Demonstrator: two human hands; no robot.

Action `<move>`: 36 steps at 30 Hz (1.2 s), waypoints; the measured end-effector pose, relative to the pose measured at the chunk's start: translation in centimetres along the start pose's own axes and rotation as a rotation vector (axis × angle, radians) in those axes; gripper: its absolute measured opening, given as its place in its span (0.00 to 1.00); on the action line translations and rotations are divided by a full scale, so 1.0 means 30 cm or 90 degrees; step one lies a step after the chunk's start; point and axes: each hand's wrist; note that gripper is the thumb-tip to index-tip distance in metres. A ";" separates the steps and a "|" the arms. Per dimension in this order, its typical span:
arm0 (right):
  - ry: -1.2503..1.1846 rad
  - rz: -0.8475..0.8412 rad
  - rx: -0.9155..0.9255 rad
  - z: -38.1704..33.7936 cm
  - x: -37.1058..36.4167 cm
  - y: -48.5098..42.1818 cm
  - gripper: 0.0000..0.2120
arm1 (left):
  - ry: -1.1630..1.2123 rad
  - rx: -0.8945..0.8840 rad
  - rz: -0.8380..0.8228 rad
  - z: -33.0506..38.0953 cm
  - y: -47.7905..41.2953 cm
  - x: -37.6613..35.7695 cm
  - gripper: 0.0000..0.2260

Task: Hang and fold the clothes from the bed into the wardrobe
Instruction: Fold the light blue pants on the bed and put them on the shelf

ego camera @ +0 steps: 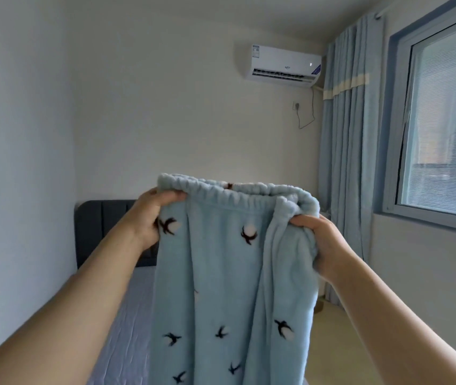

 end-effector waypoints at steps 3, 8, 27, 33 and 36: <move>-0.019 -0.073 0.001 -0.069 -0.014 -0.025 0.14 | 0.091 0.032 -0.076 0.049 -0.009 -0.017 0.11; 0.146 0.087 0.006 -0.031 -0.021 -0.062 0.15 | -0.135 0.041 0.176 -0.036 -0.079 -0.032 0.04; 0.363 0.026 0.141 0.093 0.039 -0.095 0.10 | -0.128 0.008 0.238 0.062 -0.066 0.135 0.10; 0.898 -0.206 0.125 0.062 -0.001 -0.078 0.10 | -0.095 0.073 0.329 0.091 -0.094 0.146 0.14; 0.474 -0.221 -0.049 0.043 0.007 -0.065 0.05 | -0.080 0.062 0.200 0.110 -0.075 0.166 0.17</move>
Point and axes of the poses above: each hand's wrist, its own y-axis away from the middle knuckle, its own x-axis out of the back of the hand, z = x × y, and after that the axes turned 3 degrees about z, right-handed
